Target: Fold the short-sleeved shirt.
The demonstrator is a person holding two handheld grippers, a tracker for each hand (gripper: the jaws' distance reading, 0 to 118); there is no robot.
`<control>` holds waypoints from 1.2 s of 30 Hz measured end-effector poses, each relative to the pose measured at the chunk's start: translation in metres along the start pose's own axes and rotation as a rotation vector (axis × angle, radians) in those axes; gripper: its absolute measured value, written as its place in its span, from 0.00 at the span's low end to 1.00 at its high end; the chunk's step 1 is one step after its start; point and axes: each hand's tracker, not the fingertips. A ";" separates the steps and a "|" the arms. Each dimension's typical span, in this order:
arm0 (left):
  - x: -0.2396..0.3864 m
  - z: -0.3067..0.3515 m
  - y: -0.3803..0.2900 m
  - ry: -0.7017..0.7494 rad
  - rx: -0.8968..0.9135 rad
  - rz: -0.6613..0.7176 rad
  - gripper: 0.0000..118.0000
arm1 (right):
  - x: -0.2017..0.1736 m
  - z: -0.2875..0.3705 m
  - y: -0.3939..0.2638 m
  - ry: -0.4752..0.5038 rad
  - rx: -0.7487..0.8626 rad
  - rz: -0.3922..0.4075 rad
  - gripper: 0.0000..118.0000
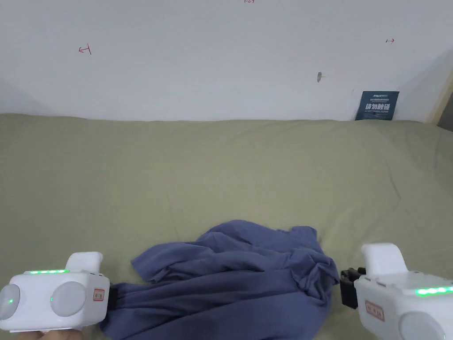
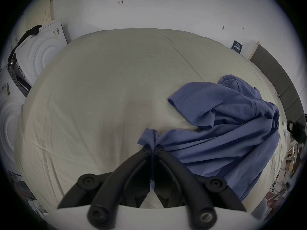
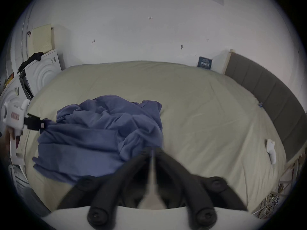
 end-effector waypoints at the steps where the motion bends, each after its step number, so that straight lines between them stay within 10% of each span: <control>1: -0.003 -0.003 0.001 -0.001 -0.001 -0.001 0.01 | 0.004 -0.012 0.007 0.009 -0.037 -0.013 0.44; 3: -0.004 -0.006 0.002 -0.005 -0.002 0.003 0.01 | 0.008 -0.042 0.018 0.061 -0.193 -0.037 1.00; 10: -0.018 -0.032 0.002 -0.011 -0.010 0.003 0.01 | 0.029 -0.084 0.027 0.035 -0.200 -0.123 0.85; 15: -0.017 -0.029 0.001 -0.010 -0.004 0.003 0.01 | 0.022 -0.083 0.015 0.033 -0.229 -0.062 0.08; 36: -0.045 0.325 0.049 0.071 0.554 0.034 0.01 | 0.001 0.236 0.128 0.085 0.348 0.009 0.07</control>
